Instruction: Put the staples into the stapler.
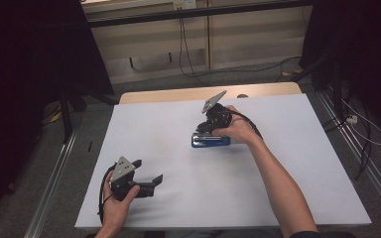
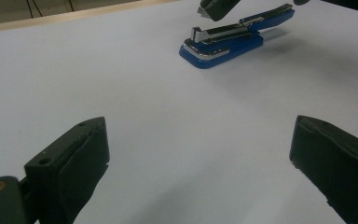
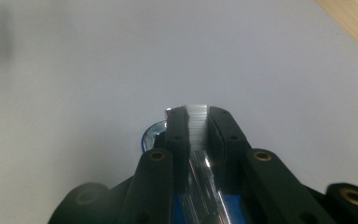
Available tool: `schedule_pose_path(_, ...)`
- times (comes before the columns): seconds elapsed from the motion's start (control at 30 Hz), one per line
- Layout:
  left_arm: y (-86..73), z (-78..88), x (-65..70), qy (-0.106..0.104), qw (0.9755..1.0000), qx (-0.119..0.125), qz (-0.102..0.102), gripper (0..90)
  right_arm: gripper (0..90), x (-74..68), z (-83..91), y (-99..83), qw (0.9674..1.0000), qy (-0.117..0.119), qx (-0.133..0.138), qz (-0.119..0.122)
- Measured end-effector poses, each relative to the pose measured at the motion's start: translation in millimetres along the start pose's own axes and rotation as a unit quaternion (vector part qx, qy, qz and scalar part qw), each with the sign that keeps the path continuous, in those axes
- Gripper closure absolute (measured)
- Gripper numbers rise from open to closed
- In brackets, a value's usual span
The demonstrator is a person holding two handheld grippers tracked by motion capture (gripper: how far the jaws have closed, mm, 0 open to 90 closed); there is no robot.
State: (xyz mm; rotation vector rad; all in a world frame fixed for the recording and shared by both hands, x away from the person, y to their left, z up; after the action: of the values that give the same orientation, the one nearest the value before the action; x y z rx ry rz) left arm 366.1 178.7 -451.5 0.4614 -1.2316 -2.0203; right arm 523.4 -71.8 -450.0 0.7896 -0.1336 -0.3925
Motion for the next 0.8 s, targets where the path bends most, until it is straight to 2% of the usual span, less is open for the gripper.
schedule_pose_path(0.07, -0.2, 0.1, -0.1, -0.001, 1.0, 0.0, 0.001, 4.8, 79.3, 0.4, -0.2, 1.0, 1.0, -0.003, -0.002, 0.009)
schedule_pose_path(0.17, -0.1, 0.1, -0.5, 0.0, 1.0, 0.002, 0.002, 4.8, 79.3, 0.2, -0.1, 0.9, 0.9998, 0.005, -0.008, 0.015)
schedule_pose_path(0.3, -0.1, 0.4, -0.2, 0.001, 1.0, 0.0, 0.001, 4.8, 79.3, 0.5, -1.4, -0.9, 0.9997, 0.011, -0.013, 0.019)
schedule_pose_path(0.43, 0.0, 0.2, -0.5, 0.0, 1.0, 0.002, 0.002, 4.8, 79.3, 4.5, 0.0, -0.9, 0.9998, 0.012, -0.005, 0.017)
schedule_pose_path(0.8, -0.2, 0.3, -0.5, 0.002, 1.0, 0.0, 0.001, 4.8, 79.4, 4.7, 0.6, -6.0, 0.9987, 0.021, -0.019, 0.042)
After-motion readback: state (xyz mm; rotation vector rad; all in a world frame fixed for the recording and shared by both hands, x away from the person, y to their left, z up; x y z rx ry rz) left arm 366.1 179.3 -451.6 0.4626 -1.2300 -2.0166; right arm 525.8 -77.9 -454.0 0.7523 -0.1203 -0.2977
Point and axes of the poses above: each handheld gripper's, and its own axes: z roughly backward along the jaws, y roughly out of its top, x roughly to its right, the point moved 6 cm from there along -z, roughly forward along the jaws
